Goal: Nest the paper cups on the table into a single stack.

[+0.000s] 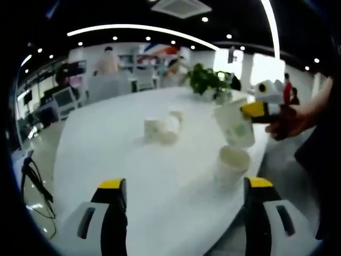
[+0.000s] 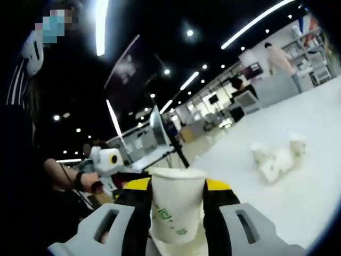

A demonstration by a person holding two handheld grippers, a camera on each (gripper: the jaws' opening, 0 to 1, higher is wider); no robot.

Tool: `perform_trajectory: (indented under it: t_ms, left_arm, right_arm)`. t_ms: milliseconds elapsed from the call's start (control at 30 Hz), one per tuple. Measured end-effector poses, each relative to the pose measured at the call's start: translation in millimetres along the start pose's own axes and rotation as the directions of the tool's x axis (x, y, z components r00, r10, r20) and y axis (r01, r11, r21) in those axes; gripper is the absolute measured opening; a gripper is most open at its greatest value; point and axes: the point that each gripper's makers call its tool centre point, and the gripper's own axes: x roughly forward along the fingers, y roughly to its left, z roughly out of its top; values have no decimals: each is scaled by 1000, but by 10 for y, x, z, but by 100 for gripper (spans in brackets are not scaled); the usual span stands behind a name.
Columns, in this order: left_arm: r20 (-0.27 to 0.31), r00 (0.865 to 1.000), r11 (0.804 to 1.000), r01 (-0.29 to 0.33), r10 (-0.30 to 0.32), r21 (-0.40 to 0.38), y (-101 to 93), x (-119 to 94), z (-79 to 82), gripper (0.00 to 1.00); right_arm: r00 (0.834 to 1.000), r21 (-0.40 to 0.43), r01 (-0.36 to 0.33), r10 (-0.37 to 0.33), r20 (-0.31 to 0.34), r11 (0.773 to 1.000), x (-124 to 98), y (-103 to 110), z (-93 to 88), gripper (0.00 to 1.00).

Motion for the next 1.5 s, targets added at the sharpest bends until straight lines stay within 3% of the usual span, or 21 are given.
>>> perform_trajectory:
  t_ms: [167,400,733,967,1167,1500]
  left_arm:
    - [-5,1000,1000,6,-6,2,-27,-2,-9,89]
    - [-10,1000,1000,4,-4,-1,-21,-2,-19,89]
    - [-31,999,1000,13,-13,9,-45,0,-60,89]
    - [-45,999,999,27,-26,19,-75,15,-51,89]
    - [-45,999,999,29,-28,20,-78,37,-40,89]
    - [-49,998,999,36,-34,34,-98,50,-37,89]
  right_arm:
    - [1000,-18,7,-7,-6,1000,4,-16,-90,35]
    - [1000,-140,26,-24,20,990,-11,-36,-104,36]
    - [1000,-216,31,-30,5,976,-39,-42,-231,35]
    - [997,-256,45,-58,-45,966,-18,-47,-413,36]
    - [996,-248,63,-76,-47,967,-13,-64,-432,36]
    - [984,-329,52,-104,-145,943,-16,-33,-551,40]
